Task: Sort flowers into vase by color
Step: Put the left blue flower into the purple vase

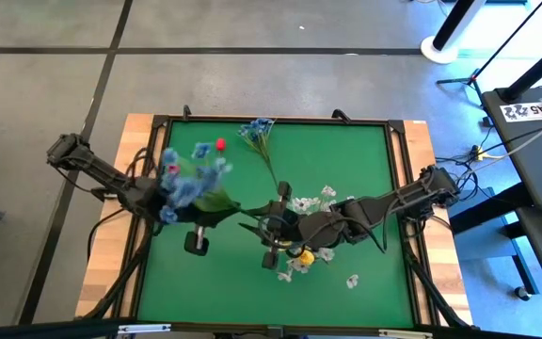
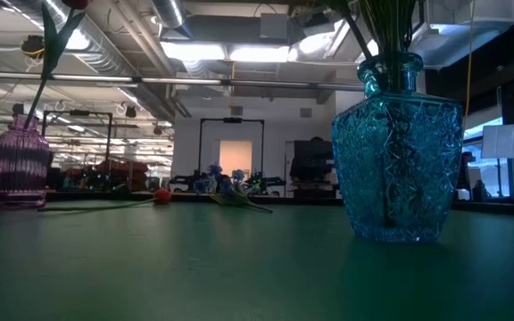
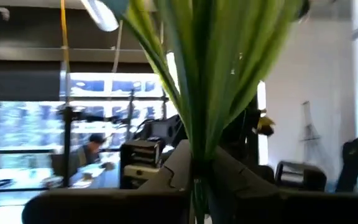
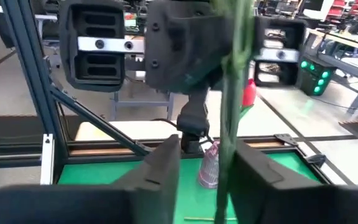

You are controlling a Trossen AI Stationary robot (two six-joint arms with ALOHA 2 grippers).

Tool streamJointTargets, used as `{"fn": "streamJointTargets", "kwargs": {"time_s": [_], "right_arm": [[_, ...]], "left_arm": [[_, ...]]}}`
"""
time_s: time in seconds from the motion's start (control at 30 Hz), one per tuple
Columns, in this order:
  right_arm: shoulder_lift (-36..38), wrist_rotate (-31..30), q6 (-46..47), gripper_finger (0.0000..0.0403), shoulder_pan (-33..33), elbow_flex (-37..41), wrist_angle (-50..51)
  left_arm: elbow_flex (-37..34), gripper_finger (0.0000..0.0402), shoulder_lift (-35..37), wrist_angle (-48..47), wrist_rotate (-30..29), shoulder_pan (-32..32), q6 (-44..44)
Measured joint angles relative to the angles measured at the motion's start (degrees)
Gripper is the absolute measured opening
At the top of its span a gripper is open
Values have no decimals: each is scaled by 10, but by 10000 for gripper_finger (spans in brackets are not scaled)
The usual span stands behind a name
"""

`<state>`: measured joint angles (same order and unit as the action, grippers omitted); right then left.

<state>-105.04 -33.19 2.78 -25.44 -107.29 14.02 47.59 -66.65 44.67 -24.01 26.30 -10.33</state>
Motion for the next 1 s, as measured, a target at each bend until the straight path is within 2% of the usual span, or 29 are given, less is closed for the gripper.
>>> {"fn": "streamJointTargets", "kwargs": {"time_s": [0.1, 0.23, 0.37, 0.53, 0.63, 0.77, 0.9, 1.0], "right_arm": [[10, -3, -22, 161, -22, -9, 2], [43, -20, -87, 200, -88, -21, -18], [45, -118, -123, 213, -161, -20, -13], [45, -241, -109, 209, -231, 11, -9], [44, -292, -78, 201, -260, 37, -6], [44, -300, -22, 192, -275, 76, -5], [43, -304, 12, 188, -275, 97, -5], [43, -301, 18, 188, -272, 102, -5]], "left_arm": [[1, 26, 37, -76, -47, 35, -34], [0, 26, 109, -228, -192, 109, -42], [0, 22, 177, -377, -328, 202, -3], [0, 24, 224, -519, -407, 302, 75], [0, 21, 227, -640, -472, 346, 178], [0, 20, 223, -846, -517, 379, 399], [0, 22, 213, -1005, -526, 379, 596], [0, 22, 204, -1041, -483, 368, 662]]}}
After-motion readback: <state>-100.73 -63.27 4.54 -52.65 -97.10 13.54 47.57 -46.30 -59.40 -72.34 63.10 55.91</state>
